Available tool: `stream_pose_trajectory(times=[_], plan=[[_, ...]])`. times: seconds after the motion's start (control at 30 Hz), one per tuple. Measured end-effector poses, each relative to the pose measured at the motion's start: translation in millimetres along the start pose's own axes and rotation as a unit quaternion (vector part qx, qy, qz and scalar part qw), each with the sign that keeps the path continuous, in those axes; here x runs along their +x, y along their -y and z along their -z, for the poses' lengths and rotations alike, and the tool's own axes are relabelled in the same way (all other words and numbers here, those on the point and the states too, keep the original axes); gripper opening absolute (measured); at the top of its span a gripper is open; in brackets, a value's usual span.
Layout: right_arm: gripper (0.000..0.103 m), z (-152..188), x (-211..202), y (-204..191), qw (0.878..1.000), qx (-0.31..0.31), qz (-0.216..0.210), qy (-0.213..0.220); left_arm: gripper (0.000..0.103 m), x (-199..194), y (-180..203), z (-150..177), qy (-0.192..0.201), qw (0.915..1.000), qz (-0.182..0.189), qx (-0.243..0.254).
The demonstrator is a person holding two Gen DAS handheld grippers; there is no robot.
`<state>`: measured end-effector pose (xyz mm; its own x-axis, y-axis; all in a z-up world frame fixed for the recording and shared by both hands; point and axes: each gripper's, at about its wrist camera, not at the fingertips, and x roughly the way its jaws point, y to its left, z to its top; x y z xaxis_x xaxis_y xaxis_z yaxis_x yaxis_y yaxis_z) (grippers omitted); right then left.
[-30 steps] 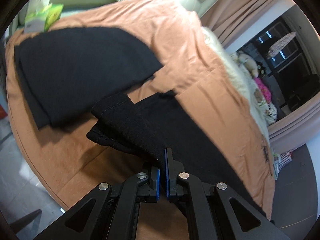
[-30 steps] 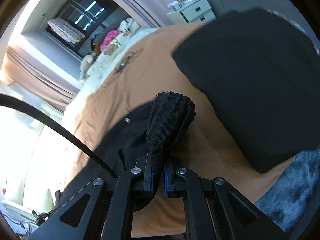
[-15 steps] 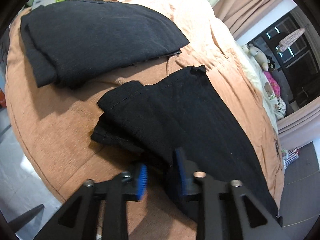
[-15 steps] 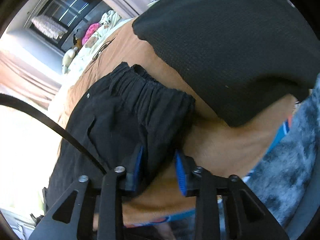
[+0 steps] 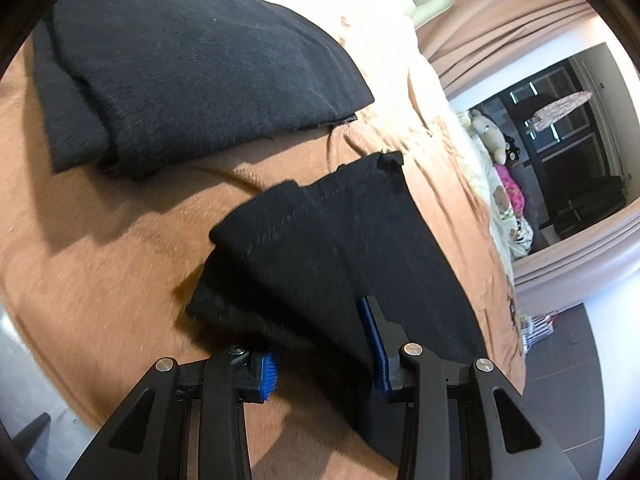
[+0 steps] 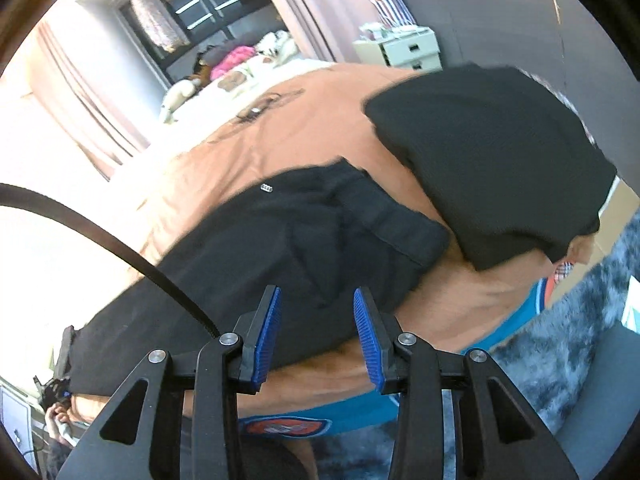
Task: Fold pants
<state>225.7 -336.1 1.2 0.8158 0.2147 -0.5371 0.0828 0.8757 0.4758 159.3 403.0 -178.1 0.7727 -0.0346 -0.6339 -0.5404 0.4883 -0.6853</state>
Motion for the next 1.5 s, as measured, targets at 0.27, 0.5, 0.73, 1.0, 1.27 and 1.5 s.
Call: stream_pose_trajectory(times=[0.27,0.5,0.73,1.0,1.27,1.5], plan=[[0.036,-6.0,-8.9,-77.3,0.998,-0.053,-0.036,0.006,0.039,-5.8,-1.0,-9.0,0.009,0.9989,0.044,-0.008],[0.036,0.0,13.7,-119.2,0.992,-0.104,-0.069,-0.013,0.007,-23.7,18.2,-23.2,0.018,0.9977,0.065,0.009],[0.036,27.9,48.1,-155.9,0.985,-0.14,-0.084,-0.06,0.005,-37.4,33.8,-35.9,0.018,0.996,0.085,0.021],[0.036,45.7,99.3,-206.4,0.976,-0.167,-0.084,-0.114,0.004,-53.3,47.0,-40.4,0.032,0.9938,0.102,0.031],[0.036,79.1,139.8,-260.4,0.96,-0.207,-0.102,-0.158,0.004,-58.3,48.7,-39.9,0.029,0.9931,0.109,0.031],[0.028,100.1,163.5,-267.7,0.947,-0.228,-0.093,-0.206,0.004,-53.6,43.5,-40.5,0.023,0.9937,0.107,0.026]])
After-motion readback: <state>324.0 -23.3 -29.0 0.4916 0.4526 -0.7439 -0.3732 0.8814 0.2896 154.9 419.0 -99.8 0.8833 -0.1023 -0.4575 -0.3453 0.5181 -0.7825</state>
